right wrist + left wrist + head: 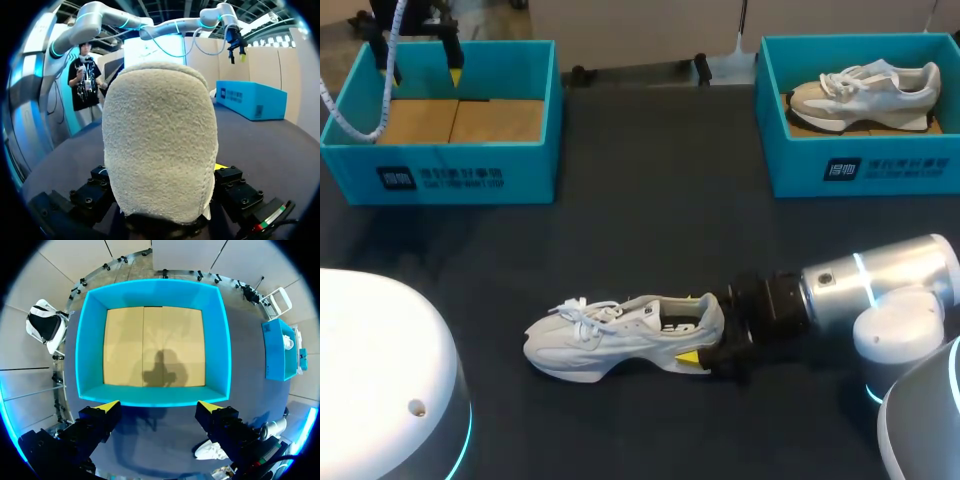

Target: Take the shoe out of the shoebox, open the shoe tongue, remove and reinsert the insole, then place the shoe into the shoebox

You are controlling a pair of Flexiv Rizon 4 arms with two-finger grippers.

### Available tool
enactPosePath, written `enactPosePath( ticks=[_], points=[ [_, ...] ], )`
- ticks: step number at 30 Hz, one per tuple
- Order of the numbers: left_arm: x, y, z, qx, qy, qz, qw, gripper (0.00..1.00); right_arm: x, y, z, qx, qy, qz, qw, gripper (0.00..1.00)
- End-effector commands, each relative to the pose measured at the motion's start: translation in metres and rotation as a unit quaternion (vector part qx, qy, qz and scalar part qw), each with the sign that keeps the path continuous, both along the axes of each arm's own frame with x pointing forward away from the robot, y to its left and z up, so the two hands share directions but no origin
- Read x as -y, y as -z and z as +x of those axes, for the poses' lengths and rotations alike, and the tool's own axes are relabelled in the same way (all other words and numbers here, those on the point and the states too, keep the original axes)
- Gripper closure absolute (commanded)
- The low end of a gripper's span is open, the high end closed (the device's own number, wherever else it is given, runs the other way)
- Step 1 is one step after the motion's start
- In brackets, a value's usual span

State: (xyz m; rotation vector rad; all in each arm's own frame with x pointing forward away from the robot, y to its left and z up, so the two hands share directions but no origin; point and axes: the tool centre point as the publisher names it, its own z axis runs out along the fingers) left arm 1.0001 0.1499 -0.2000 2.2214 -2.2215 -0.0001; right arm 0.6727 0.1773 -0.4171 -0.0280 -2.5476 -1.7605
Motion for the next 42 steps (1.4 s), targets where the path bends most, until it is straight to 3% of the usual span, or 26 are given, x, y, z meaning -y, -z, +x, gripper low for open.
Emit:
enactPosePath(
  ticks=[1,9,11,16,23,28,42],
  points=[
    [0.000,0.000,0.000,0.000,0.000,0.000,1.000,0.00,-0.003,-0.001,-0.005,0.001,0.001,-0.002,1.000,1.00],
    [0.000,0.000,0.000,0.000,0.000,0.000,1.000,0.00,-0.003,-0.001,-0.005,0.001,0.001,-0.002,1.000,1.00],
    [0.026,-0.004,-0.023,0.036,0.016,0.017,0.999,0.00,-0.003,-0.001,-0.005,0.001,0.001,-0.002,1.000,1.00],
    [0.063,0.003,-0.058,0.044,0.023,0.016,0.999,0.00,-0.003,-0.001,-0.005,0.001,0.001,-0.002,1.000,1.00],
    [0.103,0.009,-0.107,0.026,0.031,-0.005,0.999,0.00,-0.003,-0.001,-0.005,0.001,0.001,-0.002,1.000,1.00],
    [0.124,0.002,-0.141,0.015,0.021,-0.020,0.999,0.00,-0.003,-0.001,-0.005,0.001,0.001,-0.002,1.000,1.00],
    [0.124,0.002,-0.141,0.015,0.021,-0.020,0.999,0.00,-0.003,-0.001,-0.005,0.001,0.001,-0.002,1.000,1.00]
  ],
)
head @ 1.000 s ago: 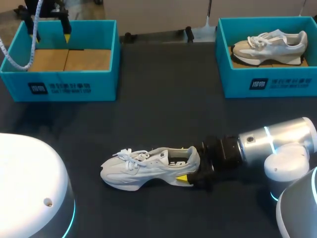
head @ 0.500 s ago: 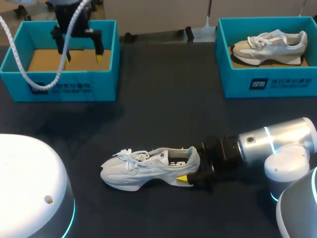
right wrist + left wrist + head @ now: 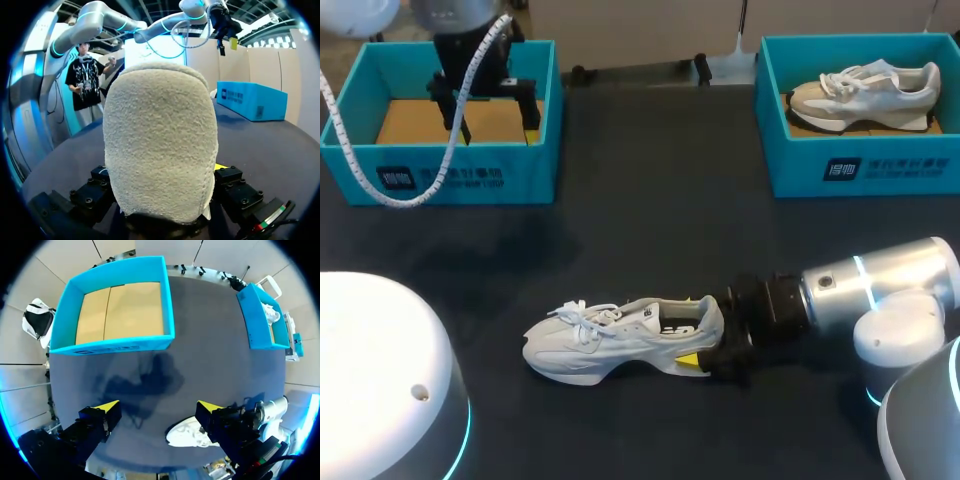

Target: Take the shoe out of the shoebox, open the shoe tongue, remove and reinsert the insole, then place the shoe into the shoebox

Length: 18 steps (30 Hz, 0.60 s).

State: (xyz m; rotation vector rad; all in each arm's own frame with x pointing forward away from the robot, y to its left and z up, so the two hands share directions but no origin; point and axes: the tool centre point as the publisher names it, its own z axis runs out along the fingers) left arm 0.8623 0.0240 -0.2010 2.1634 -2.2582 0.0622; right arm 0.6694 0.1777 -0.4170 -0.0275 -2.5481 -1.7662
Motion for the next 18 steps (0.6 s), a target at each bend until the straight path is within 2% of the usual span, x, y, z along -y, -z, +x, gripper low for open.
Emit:
enactPosePath(
  ticks=[1,4,8,16,18],
  points=[
    [0.004,-0.001,-0.013,0.000,0.009,-0.012,1.000,0.00,-0.002,-0.001,-0.002,0.000,0.000,-0.004,1.000,1.00],
    [0.032,0.000,-0.048,-0.004,0.031,-0.021,0.999,0.00,-0.002,-0.001,-0.002,0.000,0.000,-0.004,1.000,1.00],
    [0.059,0.001,-0.080,-0.014,0.044,-0.028,0.999,0.00,-0.002,-0.001,-0.002,0.000,0.000,-0.004,1.000,1.00],
    [0.098,0.008,-0.136,-0.035,0.067,-0.035,0.997,0.00,-0.002,-0.001,-0.002,0.000,0.000,-0.004,1.000,1.00],
    [0.112,0.010,-0.156,-0.043,0.073,-0.038,0.996,0.00,-0.002,-0.001,-0.002,0.000,0.000,-0.004,1.000,1.00]
  ],
)
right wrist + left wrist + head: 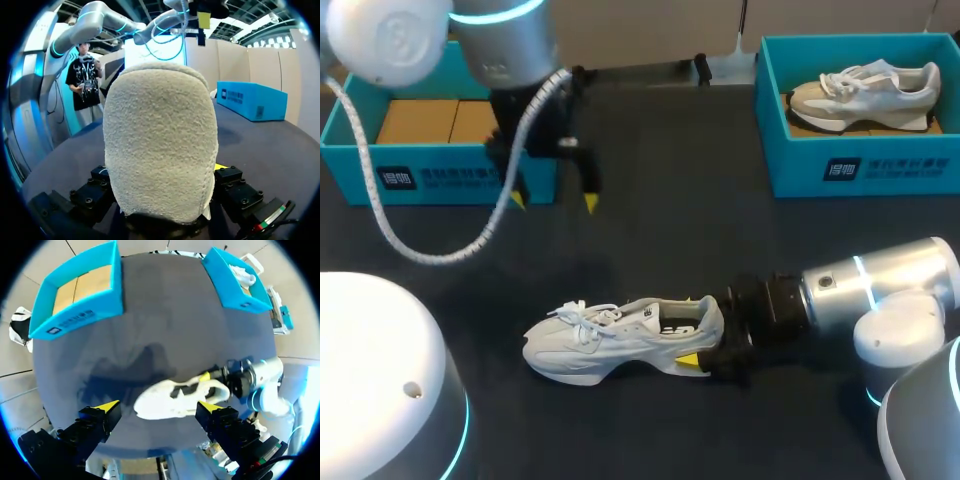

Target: Take the shoe out of the shoebox, open the shoe tongue, remove and reinsert the insole, then place the shoe into the shoebox

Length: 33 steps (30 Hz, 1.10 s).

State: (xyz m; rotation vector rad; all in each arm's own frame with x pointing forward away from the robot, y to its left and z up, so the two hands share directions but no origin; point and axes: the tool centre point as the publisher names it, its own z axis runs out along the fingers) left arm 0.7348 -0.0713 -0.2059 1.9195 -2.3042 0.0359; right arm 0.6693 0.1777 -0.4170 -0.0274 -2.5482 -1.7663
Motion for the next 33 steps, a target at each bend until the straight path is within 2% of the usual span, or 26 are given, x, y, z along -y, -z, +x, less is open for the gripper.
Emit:
enactPosePath(
  ticks=[1,2,5,18,24,29,33],
  points=[
    [0.019,0.006,-0.032,0.007,0.003,0.001,1.000,0.00,-0.002,-0.001,-0.001,0.000,0.000,-0.004,1.000,1.00],
    [0.029,0.009,-0.047,0.009,0.010,0.006,1.000,0.00,-0.002,-0.001,-0.001,0.000,0.000,-0.004,1.000,1.00],
    [0.041,0.016,-0.065,0.021,0.018,0.021,0.999,0.00,-0.002,-0.001,-0.001,0.000,0.000,-0.004,1.000,1.00],
    [0.041,0.016,-0.065,0.021,0.018,0.021,0.999,0.00,-0.002,-0.001,-0.001,0.000,0.000,-0.004,1.000,1.00],
    [0.076,0.041,-0.090,0.003,0.004,0.079,0.997,0.00,-0.002,-0.001,-0.001,0.000,0.000,-0.004,1.000,1.00],
    [0.089,0.058,-0.093,0.006,-0.028,0.107,0.994,0.00,-0.002,-0.001,-0.001,0.000,0.000,-0.004,1.000,1.00],
    [0.094,0.074,-0.094,-0.021,-0.043,0.119,0.992,0.00,-0.002,-0.001,-0.001,0.000,0.000,-0.004,1.000,1.00]
  ],
)
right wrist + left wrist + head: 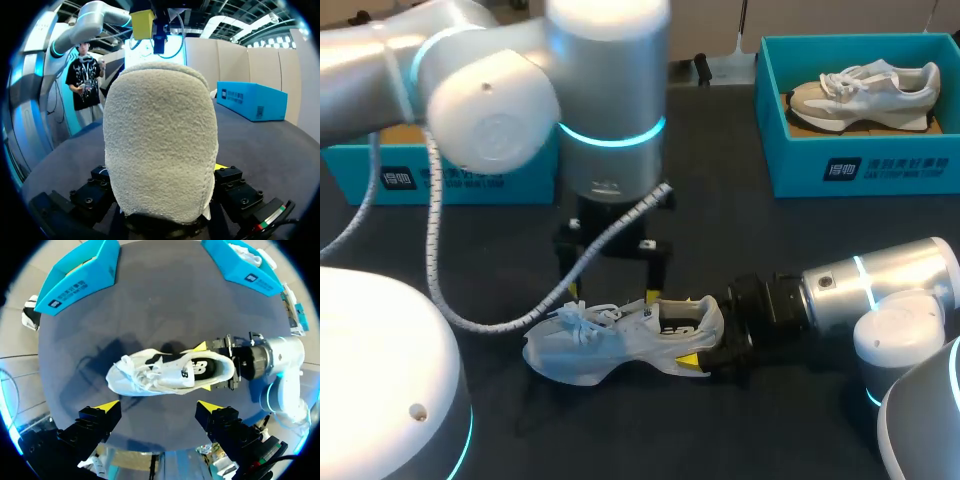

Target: Take the shoe out of the shoebox, open the shoe tongue, remove and reinsert the insole, then place the shoe into the shoebox

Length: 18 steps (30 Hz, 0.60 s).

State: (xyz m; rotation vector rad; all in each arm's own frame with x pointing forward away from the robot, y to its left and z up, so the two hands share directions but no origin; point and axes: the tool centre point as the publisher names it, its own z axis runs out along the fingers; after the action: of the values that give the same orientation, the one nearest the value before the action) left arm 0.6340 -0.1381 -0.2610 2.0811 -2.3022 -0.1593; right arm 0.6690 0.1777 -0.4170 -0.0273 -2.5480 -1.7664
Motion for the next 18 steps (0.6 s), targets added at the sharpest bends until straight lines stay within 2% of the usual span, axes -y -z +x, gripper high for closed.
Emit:
enactPosePath(
  ticks=[1,11,18],
  points=[
    [0.028,0.022,0.007,-0.029,-0.015,0.035,0.999,0.00,-0.002,-0.001,-0.001,0.000,0.000,-0.004,1.000,1.00],
    [0.042,0.050,0.000,-0.024,-0.059,0.082,0.995,0.00,-0.002,-0.001,-0.001,0.000,0.000,-0.004,1.000,1.00],
    [0.043,0.064,0.008,-0.013,-0.076,0.109,0.991,0.00,-0.002,-0.001,-0.001,0.000,0.000,-0.004,1.000,1.00]
  ],
)
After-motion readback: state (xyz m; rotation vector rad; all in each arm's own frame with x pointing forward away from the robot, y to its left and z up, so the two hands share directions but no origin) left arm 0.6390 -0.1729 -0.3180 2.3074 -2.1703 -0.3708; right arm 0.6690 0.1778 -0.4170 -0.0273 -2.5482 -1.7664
